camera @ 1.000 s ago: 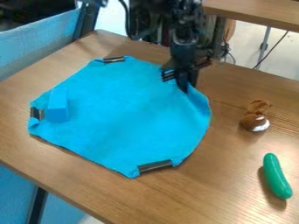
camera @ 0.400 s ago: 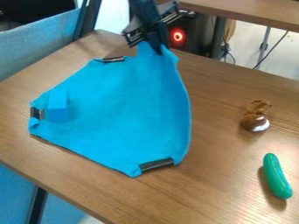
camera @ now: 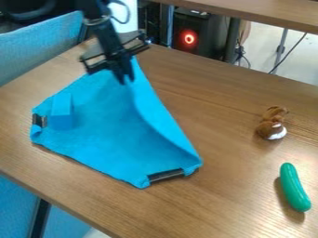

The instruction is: Fold the cloth from top right to left

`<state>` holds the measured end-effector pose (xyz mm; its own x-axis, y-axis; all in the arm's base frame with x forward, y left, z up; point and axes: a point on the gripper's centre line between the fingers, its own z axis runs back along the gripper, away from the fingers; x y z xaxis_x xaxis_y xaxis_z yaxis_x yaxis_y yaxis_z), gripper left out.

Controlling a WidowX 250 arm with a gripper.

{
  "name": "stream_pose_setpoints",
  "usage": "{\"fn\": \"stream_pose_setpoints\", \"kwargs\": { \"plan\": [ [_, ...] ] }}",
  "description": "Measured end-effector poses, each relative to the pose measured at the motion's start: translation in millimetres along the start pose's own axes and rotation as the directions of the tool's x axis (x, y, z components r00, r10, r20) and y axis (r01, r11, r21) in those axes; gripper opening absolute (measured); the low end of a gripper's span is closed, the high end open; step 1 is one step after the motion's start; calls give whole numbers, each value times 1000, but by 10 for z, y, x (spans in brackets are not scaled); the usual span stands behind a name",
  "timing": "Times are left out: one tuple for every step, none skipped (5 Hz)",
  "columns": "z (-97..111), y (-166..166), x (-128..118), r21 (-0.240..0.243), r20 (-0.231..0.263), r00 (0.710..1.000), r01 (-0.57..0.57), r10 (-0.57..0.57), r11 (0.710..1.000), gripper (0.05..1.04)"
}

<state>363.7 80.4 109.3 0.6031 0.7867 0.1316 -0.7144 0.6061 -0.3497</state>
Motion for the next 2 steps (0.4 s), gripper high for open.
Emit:
{"fn": "stream_pose_setpoints", "kwargs": {
  "plan": [
    [134, 244, 14, -3, -9, 999, 35, -35, 999, 63],
    [266, 478, 79, 11, 4, 998, 64, -64, 998, 63]
  ]
}}
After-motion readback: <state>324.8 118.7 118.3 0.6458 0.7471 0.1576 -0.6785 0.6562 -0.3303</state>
